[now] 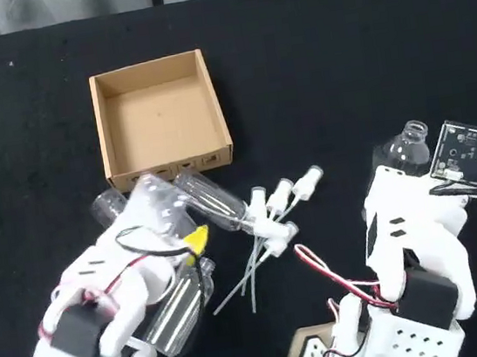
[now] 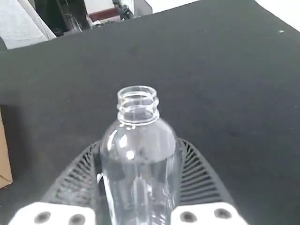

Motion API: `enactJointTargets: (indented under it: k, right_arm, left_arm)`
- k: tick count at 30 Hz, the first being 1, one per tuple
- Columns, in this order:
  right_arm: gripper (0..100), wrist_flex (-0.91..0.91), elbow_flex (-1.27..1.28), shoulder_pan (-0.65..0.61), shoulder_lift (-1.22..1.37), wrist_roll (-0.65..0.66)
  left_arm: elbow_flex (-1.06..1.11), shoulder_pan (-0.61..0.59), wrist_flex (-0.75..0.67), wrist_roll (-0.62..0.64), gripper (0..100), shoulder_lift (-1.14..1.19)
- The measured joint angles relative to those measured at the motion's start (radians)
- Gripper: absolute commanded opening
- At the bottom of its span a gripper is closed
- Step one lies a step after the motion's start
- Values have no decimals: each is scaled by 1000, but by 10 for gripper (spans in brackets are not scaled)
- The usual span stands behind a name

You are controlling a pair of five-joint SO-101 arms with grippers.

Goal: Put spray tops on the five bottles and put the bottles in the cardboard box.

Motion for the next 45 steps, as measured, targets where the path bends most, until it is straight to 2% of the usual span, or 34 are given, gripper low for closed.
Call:
enactJointTargets:
  k: [6, 11, 18, 26, 33, 41, 45]
  right_arm:
    - [21, 0, 0, 0, 0, -3]
    - [21, 0, 0, 0, 0, -3]
    - [21, 0, 0, 0, 0, -3]
    - [21, -11, 0, 87, 0, -3]
    - [21, -25, 0, 91, 0, -3]
    - [21, -25, 0, 91, 0, -3]
    - [21, -25, 0, 91, 0, -5]
  left_arm:
    - [-91, 43, -34, -29, 210, 212]
    - [-170, 43, -34, -29, 347, 388]
    - [-261, 55, -34, -52, 345, 575]
    - [-341, 160, -80, -112, 345, 753]
    - [-345, 169, -189, -158, 345, 913]
    - [-433, 209, -195, -187, 345, 1034]
    - [-491, 249, -195, -242, 345, 1111]
